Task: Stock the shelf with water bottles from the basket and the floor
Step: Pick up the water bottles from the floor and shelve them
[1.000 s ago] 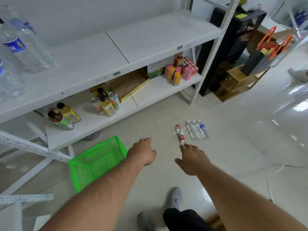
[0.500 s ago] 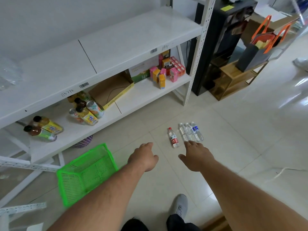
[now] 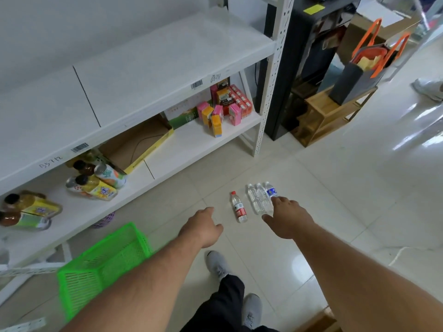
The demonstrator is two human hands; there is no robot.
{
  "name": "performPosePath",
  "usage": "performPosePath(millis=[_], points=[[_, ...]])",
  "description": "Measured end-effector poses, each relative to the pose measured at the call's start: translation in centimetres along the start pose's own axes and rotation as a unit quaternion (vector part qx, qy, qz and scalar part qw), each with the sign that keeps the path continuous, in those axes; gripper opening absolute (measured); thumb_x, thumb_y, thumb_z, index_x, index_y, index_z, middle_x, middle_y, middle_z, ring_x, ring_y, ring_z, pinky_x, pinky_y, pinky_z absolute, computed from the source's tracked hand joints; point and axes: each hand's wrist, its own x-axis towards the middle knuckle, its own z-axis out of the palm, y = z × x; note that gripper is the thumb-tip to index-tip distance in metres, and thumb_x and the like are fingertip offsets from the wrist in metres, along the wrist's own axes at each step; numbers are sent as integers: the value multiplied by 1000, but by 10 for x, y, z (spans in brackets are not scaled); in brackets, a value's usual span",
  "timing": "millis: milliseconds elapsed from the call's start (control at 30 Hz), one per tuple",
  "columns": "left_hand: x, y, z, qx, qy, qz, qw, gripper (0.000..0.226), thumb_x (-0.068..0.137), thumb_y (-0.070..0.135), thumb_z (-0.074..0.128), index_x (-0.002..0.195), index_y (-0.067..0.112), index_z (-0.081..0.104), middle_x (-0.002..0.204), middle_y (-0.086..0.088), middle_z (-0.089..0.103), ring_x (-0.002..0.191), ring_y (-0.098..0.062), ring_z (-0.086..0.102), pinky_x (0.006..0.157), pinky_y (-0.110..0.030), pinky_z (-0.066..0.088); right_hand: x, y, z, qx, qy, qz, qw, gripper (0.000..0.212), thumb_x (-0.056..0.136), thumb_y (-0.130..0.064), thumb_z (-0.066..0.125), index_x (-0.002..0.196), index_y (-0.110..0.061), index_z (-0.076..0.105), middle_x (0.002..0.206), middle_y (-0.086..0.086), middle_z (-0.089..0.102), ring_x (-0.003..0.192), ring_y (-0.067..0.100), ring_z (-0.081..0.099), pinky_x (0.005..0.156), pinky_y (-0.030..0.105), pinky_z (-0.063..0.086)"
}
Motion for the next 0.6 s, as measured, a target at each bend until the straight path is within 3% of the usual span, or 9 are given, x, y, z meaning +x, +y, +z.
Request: performPosePath(millis=[333,600], points=[[134,-11,-16,-65,-25,-41,997,73,89,46,55,152,24,27,153,-3,39,134,-25,45,108,-37,41,127,-14,4,-16,-85,14,996,63,96,-52,47,147,-16,36,145,7,47,131,30,44,106,40,40],[253,-34,50,-113,-38,-105,987,71,88,52,54,151,28,29,152,0,40,132,-22,47,104,-33,40,284,8,69,-20,-134,7,991,58,97,-47,46,144,-14,38,143,8,48,127,28,48,102,38,43]])
